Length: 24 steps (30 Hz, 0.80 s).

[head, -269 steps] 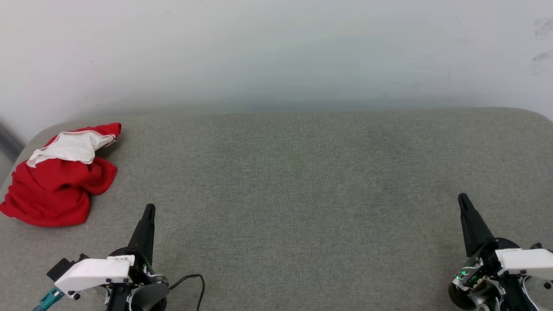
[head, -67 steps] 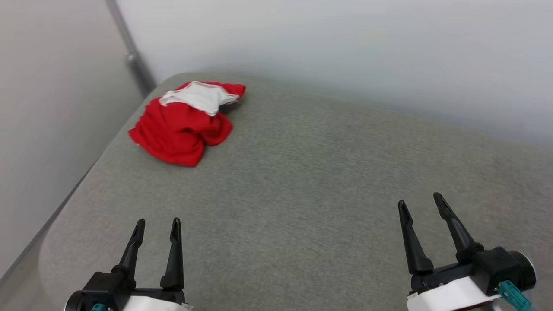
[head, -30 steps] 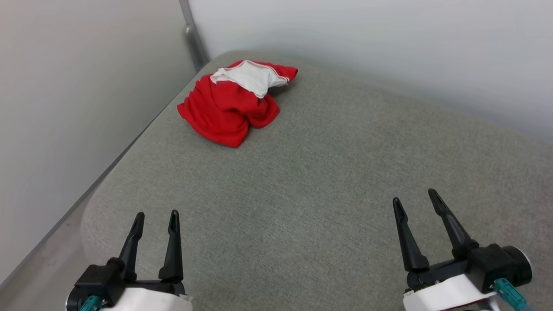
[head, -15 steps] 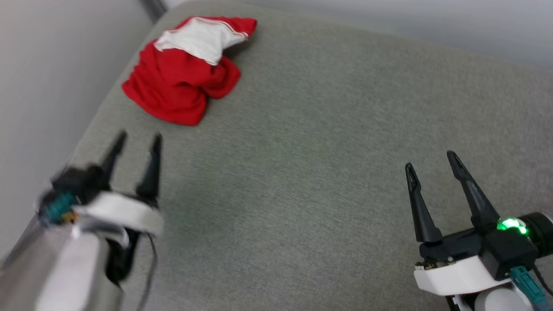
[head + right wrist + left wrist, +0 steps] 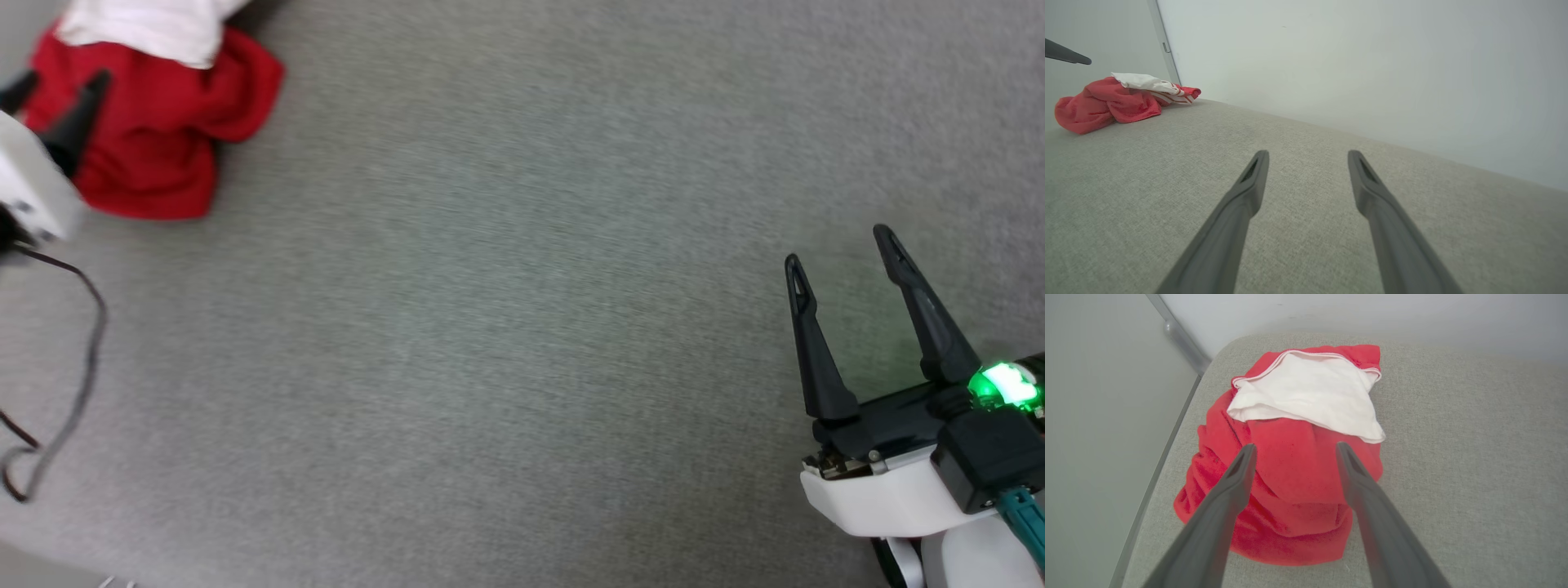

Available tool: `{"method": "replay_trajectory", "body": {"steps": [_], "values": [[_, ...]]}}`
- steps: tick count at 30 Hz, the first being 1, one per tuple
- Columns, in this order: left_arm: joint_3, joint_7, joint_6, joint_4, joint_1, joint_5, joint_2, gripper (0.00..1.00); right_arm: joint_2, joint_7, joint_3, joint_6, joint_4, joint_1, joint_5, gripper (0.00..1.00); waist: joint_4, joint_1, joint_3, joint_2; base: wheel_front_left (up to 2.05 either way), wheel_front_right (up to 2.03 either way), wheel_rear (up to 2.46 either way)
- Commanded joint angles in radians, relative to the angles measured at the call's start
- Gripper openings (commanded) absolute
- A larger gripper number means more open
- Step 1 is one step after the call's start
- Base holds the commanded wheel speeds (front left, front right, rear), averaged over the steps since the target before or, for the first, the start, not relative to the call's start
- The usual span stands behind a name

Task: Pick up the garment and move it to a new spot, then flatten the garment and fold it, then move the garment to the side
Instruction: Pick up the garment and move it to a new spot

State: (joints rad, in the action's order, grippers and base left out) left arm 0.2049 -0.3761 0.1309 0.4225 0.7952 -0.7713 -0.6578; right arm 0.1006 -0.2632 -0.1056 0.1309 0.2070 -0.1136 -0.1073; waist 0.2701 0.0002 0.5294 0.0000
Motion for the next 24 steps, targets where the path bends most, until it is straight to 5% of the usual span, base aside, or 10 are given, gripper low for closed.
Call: {"method": "replay_trajectory", "body": {"steps": [1,8,15,16,17,24], "values": [[0.002,-0.028,-0.002,0.014,0.029,-0.020,-0.016,1.00,0.004,-0.002,0.001,0.000,0.008,-0.016,-0.006,1.00,-0.052,-0.0002,0.051,0.0000,0.00,0.00,0.00],[0.004,-0.223,-0.002,0.119,0.157,-0.179,-0.084,1.00,-0.009,-0.002,-0.001,0.000,0.022,-0.033,-0.009,1.00,-0.119,-0.0002,0.124,0.0000,0.00,0.00,0.00],[0.050,-0.294,-0.002,0.209,0.207,-0.209,-0.071,1.00,-0.018,-0.002,0.012,0.000,0.024,-0.033,-0.014,1.00,-0.144,-0.0002,0.163,0.0000,0.00,0.00,0.00],[0.061,-0.300,-0.002,0.217,0.206,-0.217,-0.062,0.83,-0.019,-0.002,0.014,0.000,0.021,-0.033,-0.016,1.00,-0.144,-0.0002,0.165,0.0000,0.00,0.00,0.00],[0.070,-0.294,-0.001,0.224,0.206,-0.220,-0.056,0.00,-0.020,-0.002,0.017,0.000,0.018,-0.032,-0.019,1.00,-0.142,-0.0002,0.166,0.0000,0.00,0.00,0.00],[0.112,-0.139,-0.001,0.232,0.215,-0.210,-0.063,0.00,-0.021,-0.002,0.016,0.000,-0.008,-0.032,-0.024,1.00,-0.114,-0.0002,0.118,0.0000,0.00,0.00,0.00]]}}
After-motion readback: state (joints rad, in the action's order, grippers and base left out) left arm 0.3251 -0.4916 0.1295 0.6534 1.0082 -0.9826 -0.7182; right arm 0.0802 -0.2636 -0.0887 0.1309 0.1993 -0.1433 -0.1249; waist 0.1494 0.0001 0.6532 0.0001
